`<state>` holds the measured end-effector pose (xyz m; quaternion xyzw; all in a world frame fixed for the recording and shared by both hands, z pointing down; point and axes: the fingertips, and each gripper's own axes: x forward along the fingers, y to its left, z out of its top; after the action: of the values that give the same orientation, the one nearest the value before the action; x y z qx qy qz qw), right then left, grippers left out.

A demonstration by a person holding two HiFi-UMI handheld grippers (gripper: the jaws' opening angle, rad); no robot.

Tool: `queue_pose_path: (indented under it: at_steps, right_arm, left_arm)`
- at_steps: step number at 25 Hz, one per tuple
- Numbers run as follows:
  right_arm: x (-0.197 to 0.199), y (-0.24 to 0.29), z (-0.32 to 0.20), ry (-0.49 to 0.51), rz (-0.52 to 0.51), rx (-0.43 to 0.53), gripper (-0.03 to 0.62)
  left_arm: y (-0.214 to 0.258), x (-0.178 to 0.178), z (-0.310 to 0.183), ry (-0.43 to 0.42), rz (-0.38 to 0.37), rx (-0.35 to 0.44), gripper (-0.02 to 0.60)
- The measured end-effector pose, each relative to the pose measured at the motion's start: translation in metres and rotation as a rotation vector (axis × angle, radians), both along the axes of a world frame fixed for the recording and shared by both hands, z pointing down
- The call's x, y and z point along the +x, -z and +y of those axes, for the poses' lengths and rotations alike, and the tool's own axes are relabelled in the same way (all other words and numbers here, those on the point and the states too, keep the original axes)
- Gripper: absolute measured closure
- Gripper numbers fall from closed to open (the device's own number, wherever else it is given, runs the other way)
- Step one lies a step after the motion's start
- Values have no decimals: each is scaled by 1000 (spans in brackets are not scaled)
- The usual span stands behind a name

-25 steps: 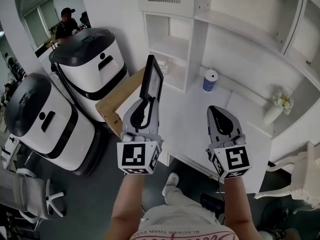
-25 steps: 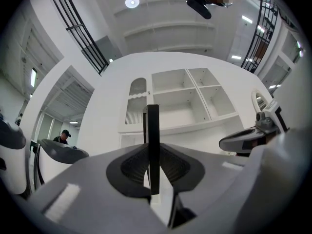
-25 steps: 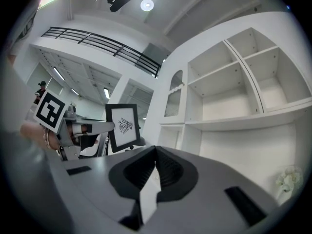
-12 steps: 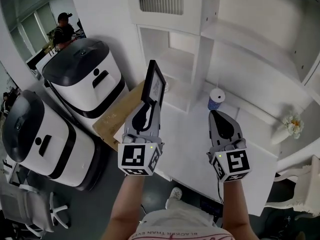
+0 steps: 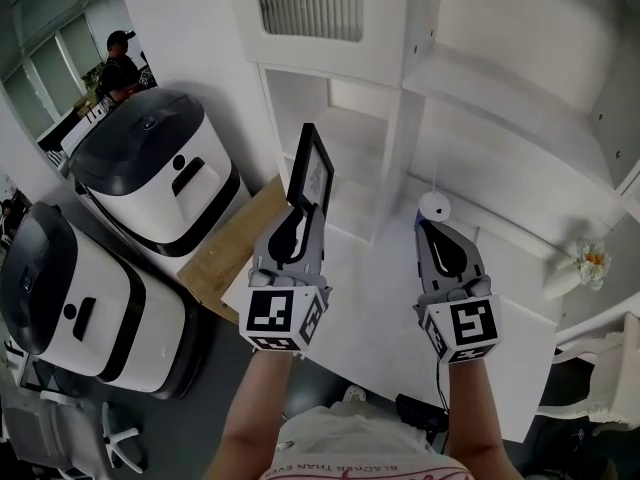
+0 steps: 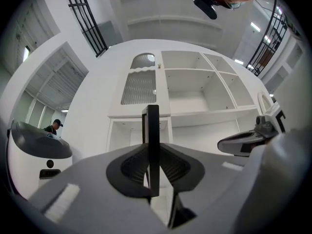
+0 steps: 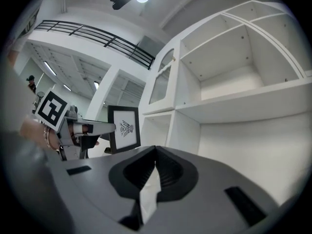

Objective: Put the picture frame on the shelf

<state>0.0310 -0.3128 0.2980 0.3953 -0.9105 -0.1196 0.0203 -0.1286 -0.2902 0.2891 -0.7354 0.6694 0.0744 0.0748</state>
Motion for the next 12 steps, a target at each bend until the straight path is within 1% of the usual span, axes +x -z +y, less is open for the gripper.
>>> queue_pose_path:
  at_steps: [8,12]
  right_arm:
    - [-3,0,-8,-32,20,6,586]
    - [-5,-1,-11,-73,23,6,586]
  left_arm:
    - [-1,-3,-17,-101,126,22,512]
    - [-1,-11,-27,-162,218,23,512]
